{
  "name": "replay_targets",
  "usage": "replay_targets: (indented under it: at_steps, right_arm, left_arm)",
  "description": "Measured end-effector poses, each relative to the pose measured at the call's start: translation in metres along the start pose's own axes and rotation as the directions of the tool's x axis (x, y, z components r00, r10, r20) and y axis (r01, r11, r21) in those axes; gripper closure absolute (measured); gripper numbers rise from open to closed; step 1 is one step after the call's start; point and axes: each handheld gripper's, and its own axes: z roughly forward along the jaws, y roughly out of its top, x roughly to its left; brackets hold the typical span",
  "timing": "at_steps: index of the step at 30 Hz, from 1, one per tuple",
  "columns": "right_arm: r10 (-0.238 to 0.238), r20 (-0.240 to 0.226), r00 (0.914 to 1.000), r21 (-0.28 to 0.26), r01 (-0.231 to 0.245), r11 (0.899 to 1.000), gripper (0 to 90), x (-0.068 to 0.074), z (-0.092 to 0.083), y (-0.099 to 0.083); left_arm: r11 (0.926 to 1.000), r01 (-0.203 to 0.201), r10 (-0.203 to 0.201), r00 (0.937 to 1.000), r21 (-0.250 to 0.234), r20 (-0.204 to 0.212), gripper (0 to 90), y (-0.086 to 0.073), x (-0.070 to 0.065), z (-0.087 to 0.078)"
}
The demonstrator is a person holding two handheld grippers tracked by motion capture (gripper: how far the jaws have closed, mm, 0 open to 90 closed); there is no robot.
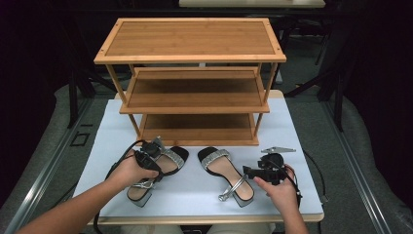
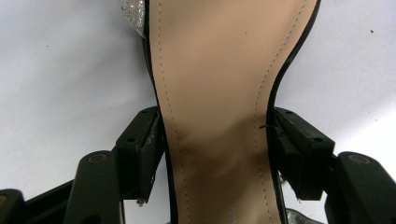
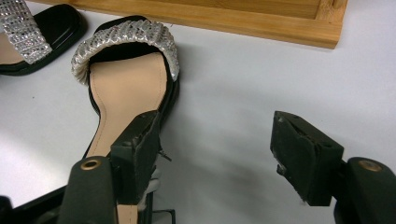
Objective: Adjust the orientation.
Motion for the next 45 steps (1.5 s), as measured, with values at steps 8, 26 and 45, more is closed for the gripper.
replay_targets:
  at_steps: [8,26,45]
  right_arm:
    - [0.001,-0.001,1.0000,0.000,-0.001,1.000,32.5,0.000,0.001,0.000]
    - [0.008,0.002,1.0000,-0.011,-0.008,1.000,32.7,-0.001,0.002,-0.001]
    - [0.018,-0.008,0.9998,0.003,-0.018,1.000,33.0,-0.003,0.002,-0.001]
  left_arm:
    - [1.0000,0.006,-0.006,0.9999,0.002,-0.014,37.9,0.001,-0.001,0.001]
    - [0.9995,0.032,-0.032,0.9994,-0.008,-0.010,39.6,0.000,0.000,0.000]
    - [0.9883,0.114,-0.111,0.9931,-0.101,0.036,40.1,0.027,0.011,-0.018]
